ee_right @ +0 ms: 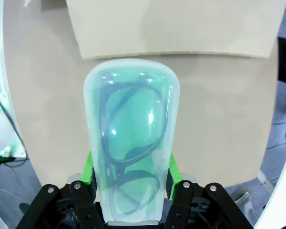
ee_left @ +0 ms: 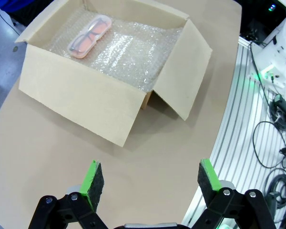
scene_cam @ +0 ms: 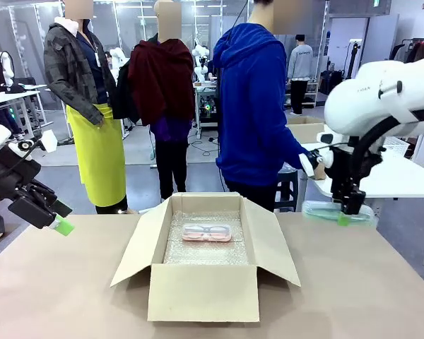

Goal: Pack the glasses set securely to prepare it for shipping.
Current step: Put the Glasses case from the right side of the table into the Package Box.

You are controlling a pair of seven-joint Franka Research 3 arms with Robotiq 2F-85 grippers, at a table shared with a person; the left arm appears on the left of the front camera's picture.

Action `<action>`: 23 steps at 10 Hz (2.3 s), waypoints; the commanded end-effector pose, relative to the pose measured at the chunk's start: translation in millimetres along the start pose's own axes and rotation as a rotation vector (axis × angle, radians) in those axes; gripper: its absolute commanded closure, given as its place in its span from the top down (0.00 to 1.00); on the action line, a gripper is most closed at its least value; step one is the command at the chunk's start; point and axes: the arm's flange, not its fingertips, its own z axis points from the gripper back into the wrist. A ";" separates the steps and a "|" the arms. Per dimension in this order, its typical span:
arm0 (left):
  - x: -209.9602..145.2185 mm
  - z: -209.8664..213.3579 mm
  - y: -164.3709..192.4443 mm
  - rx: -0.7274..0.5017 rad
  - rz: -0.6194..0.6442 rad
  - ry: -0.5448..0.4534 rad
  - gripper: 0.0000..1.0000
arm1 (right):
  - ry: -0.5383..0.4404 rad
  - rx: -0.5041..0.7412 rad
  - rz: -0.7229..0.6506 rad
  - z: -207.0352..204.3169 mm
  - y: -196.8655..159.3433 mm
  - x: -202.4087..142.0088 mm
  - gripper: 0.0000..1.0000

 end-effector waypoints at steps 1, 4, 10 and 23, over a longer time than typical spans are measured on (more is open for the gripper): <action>-0.3 2.4 0.7 -0.022 -0.015 -0.016 1.00 | -0.004 -0.027 -0.044 26.5 10.3 47.7 0.32; -0.3 2.4 0.7 -0.022 -0.015 -0.016 1.00 | 0.089 -0.033 -0.021 26.5 4.4 151.9 0.32; -0.3 2.4 0.7 -0.022 -0.015 -0.016 1.00 | 0.140 0.038 0.057 -32.9 -50.0 300.2 0.32; -0.3 2.4 0.7 -0.022 -0.015 -0.016 1.00 | 0.079 0.161 0.052 -164.5 -65.6 319.3 0.32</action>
